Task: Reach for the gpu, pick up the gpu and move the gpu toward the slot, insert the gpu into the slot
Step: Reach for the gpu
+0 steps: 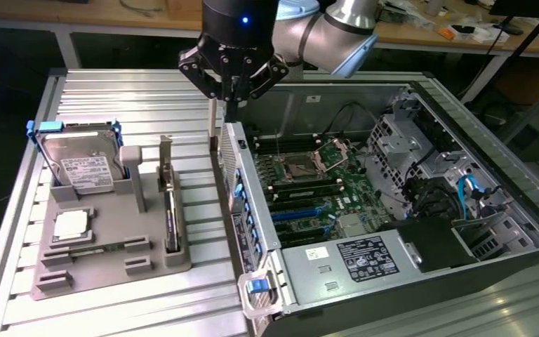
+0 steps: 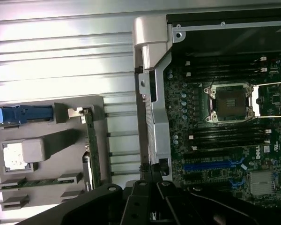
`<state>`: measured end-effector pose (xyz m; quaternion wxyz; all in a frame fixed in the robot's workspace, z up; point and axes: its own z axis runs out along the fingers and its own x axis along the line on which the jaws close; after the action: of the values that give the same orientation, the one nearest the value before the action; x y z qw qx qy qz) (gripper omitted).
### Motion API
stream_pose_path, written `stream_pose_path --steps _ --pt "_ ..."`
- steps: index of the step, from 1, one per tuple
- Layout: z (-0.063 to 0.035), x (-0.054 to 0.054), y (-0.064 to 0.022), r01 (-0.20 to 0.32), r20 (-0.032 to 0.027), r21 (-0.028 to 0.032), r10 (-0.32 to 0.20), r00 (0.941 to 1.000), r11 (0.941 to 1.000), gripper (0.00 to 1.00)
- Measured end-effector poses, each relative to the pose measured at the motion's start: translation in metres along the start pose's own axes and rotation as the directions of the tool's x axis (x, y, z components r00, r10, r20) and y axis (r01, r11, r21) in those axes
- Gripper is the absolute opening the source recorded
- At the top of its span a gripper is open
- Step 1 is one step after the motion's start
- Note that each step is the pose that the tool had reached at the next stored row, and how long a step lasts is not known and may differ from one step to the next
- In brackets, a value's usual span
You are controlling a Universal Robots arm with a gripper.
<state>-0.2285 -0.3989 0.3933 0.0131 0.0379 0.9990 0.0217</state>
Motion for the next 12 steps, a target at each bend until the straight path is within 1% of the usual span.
stream_pose_path --steps 12 --pt "-0.0008 0.027 -0.0020 0.000 0.0000 0.0000 0.000 1.0000 1.0000 0.11"
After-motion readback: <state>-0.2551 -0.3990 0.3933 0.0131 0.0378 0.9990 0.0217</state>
